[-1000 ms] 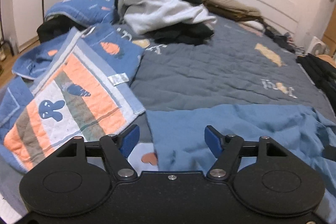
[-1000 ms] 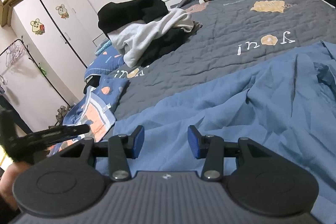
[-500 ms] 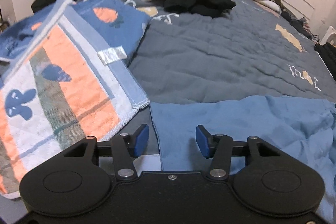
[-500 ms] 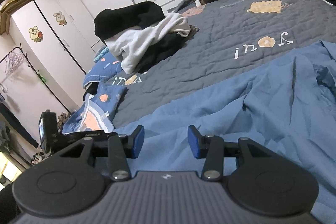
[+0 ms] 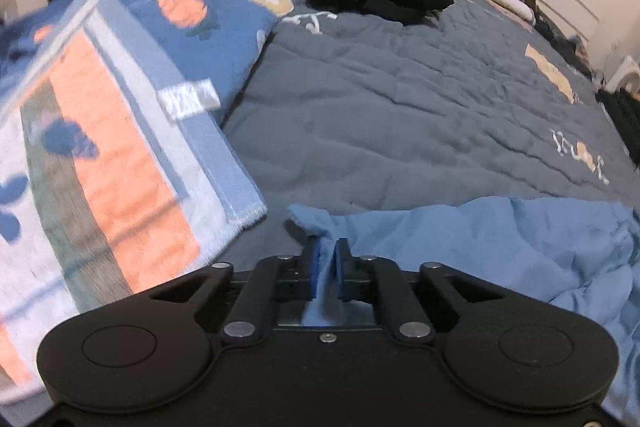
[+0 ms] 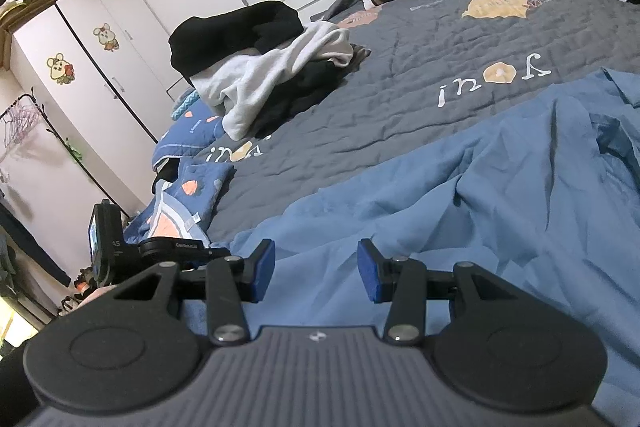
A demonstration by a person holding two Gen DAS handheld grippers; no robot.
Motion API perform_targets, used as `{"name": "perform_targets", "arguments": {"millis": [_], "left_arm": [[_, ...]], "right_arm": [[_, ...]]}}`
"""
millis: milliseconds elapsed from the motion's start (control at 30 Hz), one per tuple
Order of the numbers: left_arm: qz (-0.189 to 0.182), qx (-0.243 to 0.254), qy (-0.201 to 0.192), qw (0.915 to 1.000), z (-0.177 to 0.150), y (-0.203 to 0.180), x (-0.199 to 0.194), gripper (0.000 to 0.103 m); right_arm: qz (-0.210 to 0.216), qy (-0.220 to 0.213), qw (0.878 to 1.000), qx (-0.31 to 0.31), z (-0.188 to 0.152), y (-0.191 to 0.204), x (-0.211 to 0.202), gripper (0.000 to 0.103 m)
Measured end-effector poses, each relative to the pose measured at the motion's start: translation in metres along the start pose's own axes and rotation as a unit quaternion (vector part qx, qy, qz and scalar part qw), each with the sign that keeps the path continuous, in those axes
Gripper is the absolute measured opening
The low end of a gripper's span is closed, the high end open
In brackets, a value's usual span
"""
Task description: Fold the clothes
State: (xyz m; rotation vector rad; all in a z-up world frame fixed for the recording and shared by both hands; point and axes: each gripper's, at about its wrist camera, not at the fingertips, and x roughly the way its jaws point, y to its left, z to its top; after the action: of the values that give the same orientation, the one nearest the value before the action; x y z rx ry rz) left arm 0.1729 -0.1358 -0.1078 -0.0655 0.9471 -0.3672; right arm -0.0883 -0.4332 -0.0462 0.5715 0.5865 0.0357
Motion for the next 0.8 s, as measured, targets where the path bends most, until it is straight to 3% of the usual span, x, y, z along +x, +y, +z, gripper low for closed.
{"name": "perform_targets", "arguments": {"millis": [167, 400, 800], "left_arm": [[0.010, 0.041, -0.059, 0.9974, 0.021, -0.007, -0.029, 0.004], [0.015, 0.076, -0.120, 0.9897, 0.082, -0.028, -0.055, 0.004], [0.048, 0.129, -0.175, 0.9749, 0.180, -0.085, -0.030, 0.003]], "right_arm": [[0.001, -0.002, 1.000, 0.001, 0.000, 0.000, 0.000, 0.044], [0.003, -0.003, 1.000, 0.008, 0.001, -0.001, 0.000, 0.044], [-0.005, -0.012, 1.000, 0.028, 0.004, -0.011, 0.000, 0.044]]}}
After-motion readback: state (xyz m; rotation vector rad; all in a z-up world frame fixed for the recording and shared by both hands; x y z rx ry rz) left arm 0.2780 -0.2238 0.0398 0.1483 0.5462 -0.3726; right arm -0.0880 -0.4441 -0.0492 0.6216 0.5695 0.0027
